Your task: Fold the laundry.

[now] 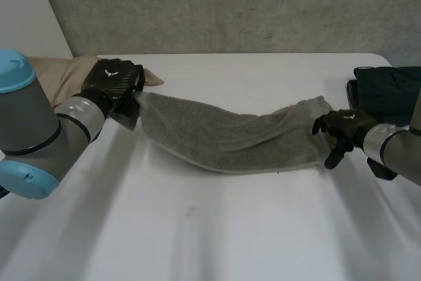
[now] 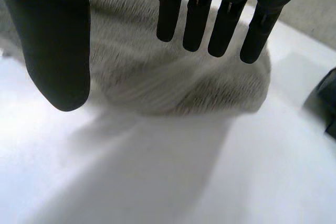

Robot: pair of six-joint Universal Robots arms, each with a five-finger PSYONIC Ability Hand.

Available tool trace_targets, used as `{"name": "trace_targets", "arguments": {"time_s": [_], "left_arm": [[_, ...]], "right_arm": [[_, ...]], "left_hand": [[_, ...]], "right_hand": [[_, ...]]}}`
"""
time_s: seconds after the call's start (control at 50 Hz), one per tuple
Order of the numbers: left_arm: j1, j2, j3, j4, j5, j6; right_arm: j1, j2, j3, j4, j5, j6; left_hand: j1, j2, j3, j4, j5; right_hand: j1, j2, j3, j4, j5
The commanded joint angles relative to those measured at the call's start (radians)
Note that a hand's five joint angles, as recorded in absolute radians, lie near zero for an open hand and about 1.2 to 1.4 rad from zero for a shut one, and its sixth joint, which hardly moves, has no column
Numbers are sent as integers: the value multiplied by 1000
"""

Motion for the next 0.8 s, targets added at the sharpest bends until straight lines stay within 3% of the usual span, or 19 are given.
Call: {"name": "trace_targets", "arguments": {"time_s": [0.02, 0.14, 0.16, 0.28, 0.36, 0.44, 0.54, 0.62, 0.7, 0.8], "left_arm": [[3, 4, 4, -7, -2, -1], [0, 27, 8, -36, -3, -15], [0, 32, 8, -40, -5, -18], [-2, 58, 2, -63, -3, -39], [-2, 88, -6, -110, -5, -46], [3, 137, -13, -207, -5, -39], [20, 173, -4, -450, 1, 34], [21, 141, -1, -622, 21, 130], [24, 49, 8, -702, 36, 232], [24, -76, 88, -681, 17, 301]], "right_arm": [[7, 79, -5, -39, -1, 30], [16, 119, -31, -135, 3, 159], [13, 119, -33, -155, 3, 193], [-7, 72, -7, -172, -3, 262], [-39, -42, 23, -154, -7, 227], [-74, -154, 21, -47, -43, 66], [-103, -261, -31, 324, -63, -354], [-91, -254, -62, 557, -40, -627], [-54, -174, -79, 680, 34, -750], [-10, -62, -155, 659, 132, -781]], "left_hand": [[273, 200, 208, 199, 250], [273, 200, 208, 199, 250], [273, 200, 208, 199, 250], [273, 200, 208, 199, 250], [273, 200, 208, 199, 250], [273, 200, 208, 199, 250], [273, 200, 208, 199, 250], [273, 200, 208, 199, 250], [273, 200, 208, 199, 250], [273, 200, 208, 199, 250]], "right_hand": [[48, 57, 49, 59, 84], [520, 529, 521, 531, 556], [887, 896, 888, 898, 923], [909, 918, 910, 920, 945], [909, 918, 910, 920, 945], [909, 918, 910, 920, 945], [909, 918, 910, 920, 945], [909, 918, 910, 920, 945], [909, 918, 910, 920, 945], [909, 918, 910, 920, 945]]}}
